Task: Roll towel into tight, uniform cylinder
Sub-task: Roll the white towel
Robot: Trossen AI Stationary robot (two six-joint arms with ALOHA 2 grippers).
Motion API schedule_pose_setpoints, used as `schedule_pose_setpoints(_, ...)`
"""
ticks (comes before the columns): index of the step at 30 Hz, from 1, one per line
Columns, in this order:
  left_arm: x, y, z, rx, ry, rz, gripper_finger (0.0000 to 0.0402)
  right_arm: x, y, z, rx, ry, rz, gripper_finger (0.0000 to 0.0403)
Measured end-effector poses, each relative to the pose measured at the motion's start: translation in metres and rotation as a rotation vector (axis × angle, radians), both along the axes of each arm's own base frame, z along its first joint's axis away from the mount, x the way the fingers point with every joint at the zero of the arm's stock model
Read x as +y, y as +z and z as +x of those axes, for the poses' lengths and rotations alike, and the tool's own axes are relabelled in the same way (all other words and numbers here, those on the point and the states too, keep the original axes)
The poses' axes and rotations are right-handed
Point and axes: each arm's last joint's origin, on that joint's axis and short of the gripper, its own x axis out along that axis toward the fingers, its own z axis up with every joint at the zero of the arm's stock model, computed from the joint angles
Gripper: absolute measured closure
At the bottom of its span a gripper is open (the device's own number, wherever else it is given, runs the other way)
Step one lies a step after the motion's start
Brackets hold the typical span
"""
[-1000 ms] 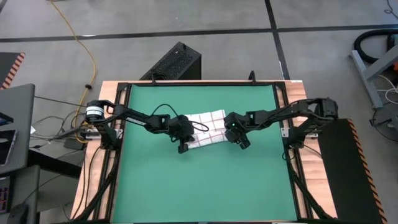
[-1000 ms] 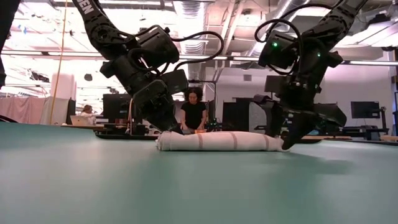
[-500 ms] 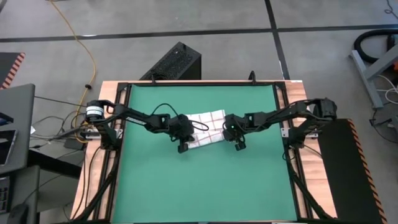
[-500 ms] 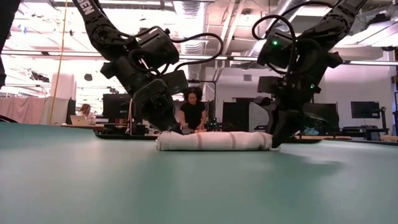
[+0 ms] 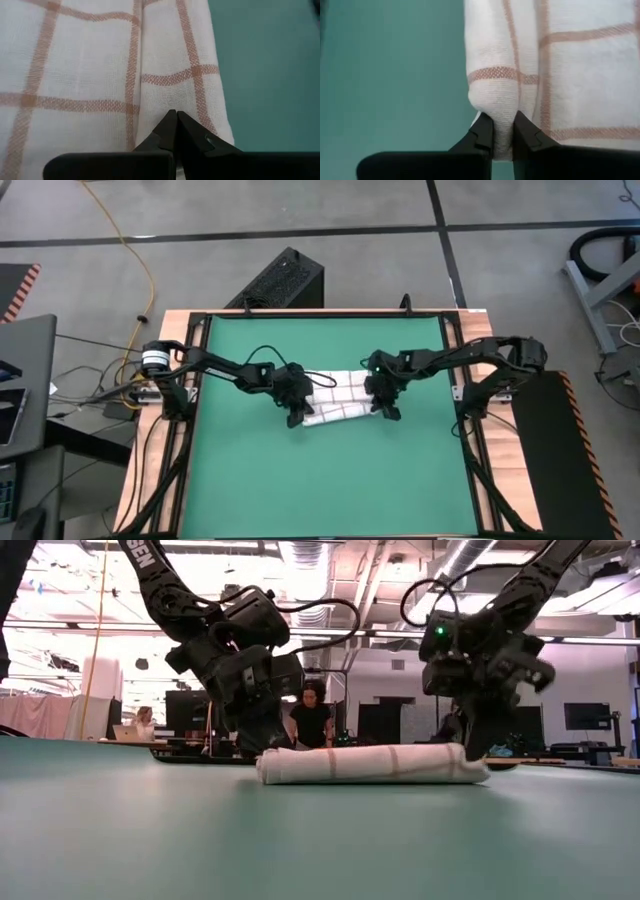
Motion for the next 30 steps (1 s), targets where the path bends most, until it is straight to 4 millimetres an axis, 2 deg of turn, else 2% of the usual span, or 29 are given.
schedule_pose_setpoints(4,-0.002,-0.008,0.004,-0.005,-0.008,-0.107,0.0401,-0.007,0.002,-0.002,0.016,-0.104,0.164,0.0357)
schedule_pose_setpoints(9,-0.003,-0.016,0.009,-0.017,0.002,-0.168,0.0401,-0.013,0.002,-0.005,0.050,-0.200,0.221,0.0357)
schedule_pose_setpoints(16,-0.003,-0.008,0.011,-0.052,0.027,-0.203,0.0401,-0.015,-0.006,-0.006,0.174,-0.360,0.340,0.0359)
schedule_pose_setpoints(23,-0.005,0.024,0.001,-0.038,0.043,-0.336,0.0402,-0.016,-0.019,-0.002,0.260,-0.459,0.427,0.0359)
schedule_pose_setpoints(27,-0.005,0.055,-0.010,-0.076,0.080,-0.284,0.0402,-0.018,-0.020,-0.002,0.278,-0.491,0.456,0.0359)
schedule_pose_setpoints(30,-0.007,0.073,-0.017,-0.127,0.114,-0.172,0.0402,-0.019,-0.019,-0.002,0.270,-0.482,0.495,0.0359)
